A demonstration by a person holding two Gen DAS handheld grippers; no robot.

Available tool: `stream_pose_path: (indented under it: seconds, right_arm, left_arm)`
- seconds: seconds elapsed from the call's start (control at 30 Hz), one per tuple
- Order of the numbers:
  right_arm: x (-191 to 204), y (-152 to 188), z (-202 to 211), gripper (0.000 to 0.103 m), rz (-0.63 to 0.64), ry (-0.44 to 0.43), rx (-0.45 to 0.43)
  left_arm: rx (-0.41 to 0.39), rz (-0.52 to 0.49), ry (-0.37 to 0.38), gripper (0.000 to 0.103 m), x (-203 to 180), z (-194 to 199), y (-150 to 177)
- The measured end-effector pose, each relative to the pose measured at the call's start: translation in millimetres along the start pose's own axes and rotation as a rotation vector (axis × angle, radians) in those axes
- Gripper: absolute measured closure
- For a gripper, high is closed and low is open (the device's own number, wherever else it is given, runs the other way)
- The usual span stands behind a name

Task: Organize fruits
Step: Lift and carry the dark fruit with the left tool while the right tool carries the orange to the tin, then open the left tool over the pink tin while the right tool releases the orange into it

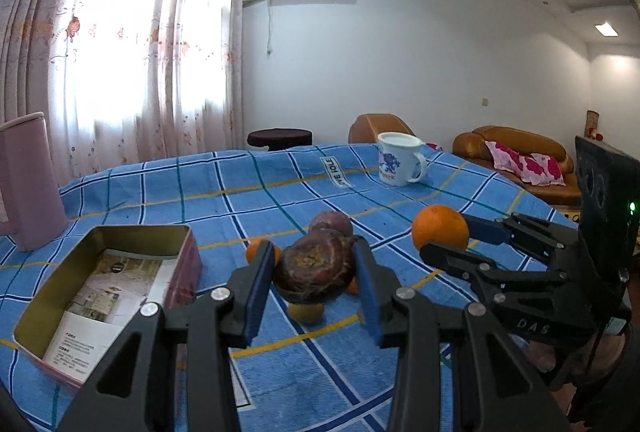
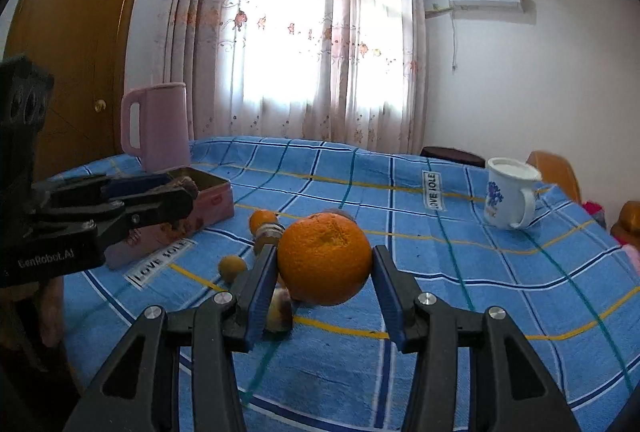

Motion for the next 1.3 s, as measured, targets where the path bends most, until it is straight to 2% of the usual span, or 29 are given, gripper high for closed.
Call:
stream_pose_path:
  seconds: [0.13,0.4,0.5,0.63,1.0,1.27,1.3]
  right_arm:
    - [13.6,-24.2,-6.1,0.054,0.034,-0.006,0.008]
    - [63.7,-74.6,-60.8,0.054,0.08,-0.154,0.059]
    - [86.2,-82.5,-86.6,0.054,0.098,-0.206,0.101]
    - [111.5,-89.6,-110.7,0.054,0.122,-0.26,0.13]
    - [161.6,-87.3,-154.3,0.053,0.207,-0.342,0.232]
    - [179.3,-84.2,-165.4,0.053,0.248,-0.351,0.267]
    - [180.6,-84.3,-165.2,0.05,0.255,-0.344,0.266]
  left_arm:
    - [-0.01,0.038,-0.033,0.061,20.3,5.2,-12.7]
    - [-0.001,0.164,-0.188,0.061,110.5,10.7,-38.8]
    - [0.015,0.187,-0.244,0.061,140.9,9.1,-44.4]
    - [0.039,0.208,-0.276,0.061,165.2,4.8,-46.3]
    - [0.112,0.24,-0.33,0.061,201.4,-6.8,-38.8]
    - [0.135,0.242,-0.343,0.061,207.9,-12.1,-35.8]
    - [0.127,0.238,-0.348,0.06,207.1,-10.9,-36.4]
Point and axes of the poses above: each gripper's, at about its wrist camera, not at the fingertips, and z roughly against the way its jaws point, x to its left, y to its underside, the point moved 4 cm from there along -z, roughly the way its jaws point, and after that the axes turned 15 degrees about z, right-handed, at the moved point
